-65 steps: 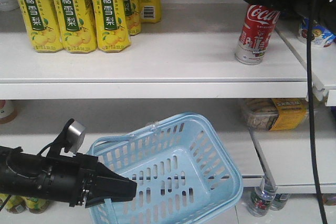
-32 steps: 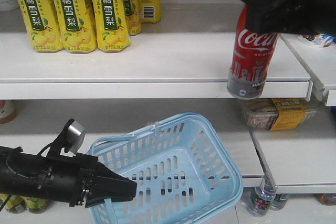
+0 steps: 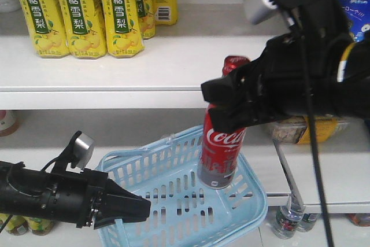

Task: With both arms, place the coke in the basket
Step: 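Lift the bottle off the shelf and lower it into the basket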

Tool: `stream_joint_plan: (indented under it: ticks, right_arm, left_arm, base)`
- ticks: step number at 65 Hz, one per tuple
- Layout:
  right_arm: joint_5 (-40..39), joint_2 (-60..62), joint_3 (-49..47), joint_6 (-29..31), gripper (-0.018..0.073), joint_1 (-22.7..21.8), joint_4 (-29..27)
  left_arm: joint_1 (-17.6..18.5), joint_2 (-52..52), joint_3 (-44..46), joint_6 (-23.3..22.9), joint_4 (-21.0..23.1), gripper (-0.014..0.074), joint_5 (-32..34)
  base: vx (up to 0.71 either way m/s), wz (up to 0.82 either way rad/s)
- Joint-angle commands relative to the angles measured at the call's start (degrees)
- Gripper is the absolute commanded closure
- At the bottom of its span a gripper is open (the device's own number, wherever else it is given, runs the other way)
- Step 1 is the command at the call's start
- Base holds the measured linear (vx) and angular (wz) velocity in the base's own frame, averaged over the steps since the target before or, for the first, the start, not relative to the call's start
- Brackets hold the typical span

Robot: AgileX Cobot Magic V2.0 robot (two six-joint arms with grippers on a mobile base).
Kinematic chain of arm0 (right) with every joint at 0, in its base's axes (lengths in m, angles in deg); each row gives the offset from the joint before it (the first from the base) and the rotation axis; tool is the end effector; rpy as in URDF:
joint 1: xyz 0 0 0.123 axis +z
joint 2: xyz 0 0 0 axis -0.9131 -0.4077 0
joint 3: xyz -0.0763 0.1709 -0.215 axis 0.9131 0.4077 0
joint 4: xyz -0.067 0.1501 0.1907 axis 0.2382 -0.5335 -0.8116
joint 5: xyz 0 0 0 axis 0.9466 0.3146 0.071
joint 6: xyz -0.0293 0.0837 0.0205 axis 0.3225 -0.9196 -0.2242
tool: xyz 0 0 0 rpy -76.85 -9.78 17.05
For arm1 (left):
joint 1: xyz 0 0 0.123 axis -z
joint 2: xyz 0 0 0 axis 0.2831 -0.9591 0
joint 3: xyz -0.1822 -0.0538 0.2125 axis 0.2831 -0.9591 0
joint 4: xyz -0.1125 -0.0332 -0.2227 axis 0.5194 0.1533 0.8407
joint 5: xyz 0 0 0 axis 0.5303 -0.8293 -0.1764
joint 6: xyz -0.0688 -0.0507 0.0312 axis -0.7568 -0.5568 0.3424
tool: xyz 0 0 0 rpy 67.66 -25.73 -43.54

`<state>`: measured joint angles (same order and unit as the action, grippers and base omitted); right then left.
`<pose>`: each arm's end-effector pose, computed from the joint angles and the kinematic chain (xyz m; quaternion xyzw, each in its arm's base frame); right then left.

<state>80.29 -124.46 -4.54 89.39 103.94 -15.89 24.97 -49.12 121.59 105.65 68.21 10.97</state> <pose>0.1932 0.1623 0.3974 -0.2951 0.8255 0.2029 0.4362 0.2169 -0.1178 0.1981 0.0166 0.8112 -0.5823 0.0517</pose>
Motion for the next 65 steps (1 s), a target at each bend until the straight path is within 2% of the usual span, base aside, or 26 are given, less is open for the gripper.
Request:
stream_joint_plan:
  ticks: [1, 22, 36, 48, 65]
  right_arm:
    - [-3.09, -1.99, -1.99, 0.42, 0.0564, 0.0, -2.39]
    - [3.56, -14.39, -1.99, 0.42, 0.056, 0.0, -3.29]
    - [6.53, -20.25, -1.99, 4.37, 0.0539, 0.0, -3.61]
    - [8.78, -23.4, -1.99, 5.58, 0.0468, 0.0, -2.44]
    - [10.57, -24.28, -1.99, 5.58, 0.0309, 0.0, -2.11]
  left_arm:
    - [0.14, 2.04, 1.09, 0.5, 3.86, 0.0603, -2.56]
    - [0.14, 2.04, 1.09, 0.5, 3.86, 0.0603, -2.56]
    - [0.14, 2.04, 1.09, 0.5, 3.86, 0.0603, -2.56]
    - [0.14, 2.04, 1.09, 0.5, 3.86, 0.0603, -2.56]
    - [0.14, 2.04, 1.09, 0.5, 3.86, 0.0603, -2.56]
  base:
    - [0.0, 0.0]
    - [0.0, 0.0]
    - [0.0, 0.0]
    - [0.0, 0.0]
    - [0.0, 0.0]
